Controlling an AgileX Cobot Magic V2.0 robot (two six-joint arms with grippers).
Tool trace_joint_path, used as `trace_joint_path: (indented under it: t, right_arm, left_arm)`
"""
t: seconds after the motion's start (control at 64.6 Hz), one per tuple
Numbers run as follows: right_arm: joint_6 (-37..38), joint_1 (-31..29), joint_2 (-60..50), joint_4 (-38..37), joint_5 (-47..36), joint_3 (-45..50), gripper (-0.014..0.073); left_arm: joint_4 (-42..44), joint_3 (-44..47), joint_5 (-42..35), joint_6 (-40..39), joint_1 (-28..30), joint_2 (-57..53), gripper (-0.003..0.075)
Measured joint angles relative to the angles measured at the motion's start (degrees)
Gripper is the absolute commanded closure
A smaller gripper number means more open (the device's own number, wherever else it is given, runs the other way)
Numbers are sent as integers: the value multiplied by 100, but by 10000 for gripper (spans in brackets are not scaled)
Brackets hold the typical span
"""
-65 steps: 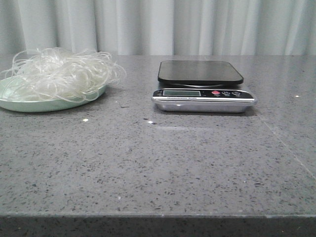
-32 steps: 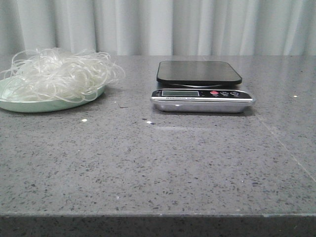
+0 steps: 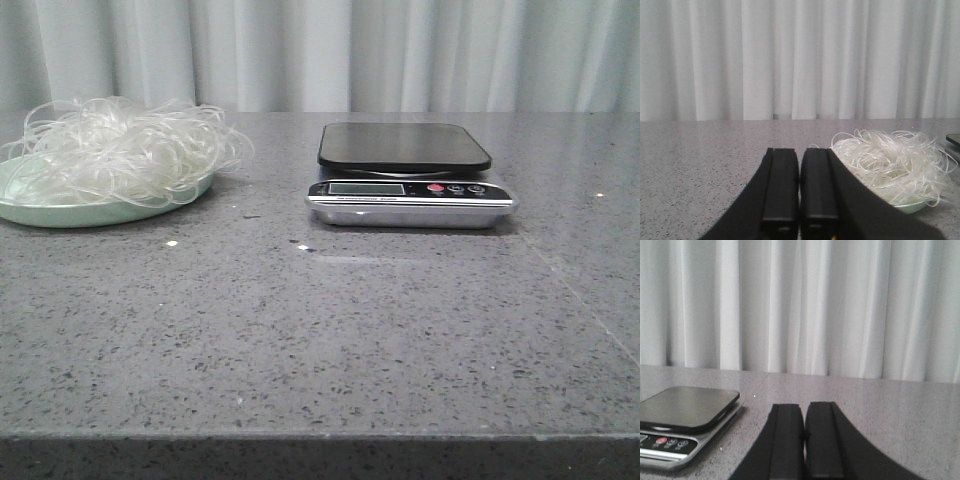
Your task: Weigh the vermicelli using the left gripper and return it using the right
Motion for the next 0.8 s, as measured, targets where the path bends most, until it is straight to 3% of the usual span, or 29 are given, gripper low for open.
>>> trace_joint_path:
  t: [0.805]
  right_arm:
    - [0, 0, 0, 25, 96, 0, 412]
  left_arm:
    - [0, 0, 0, 0, 0, 0, 588]
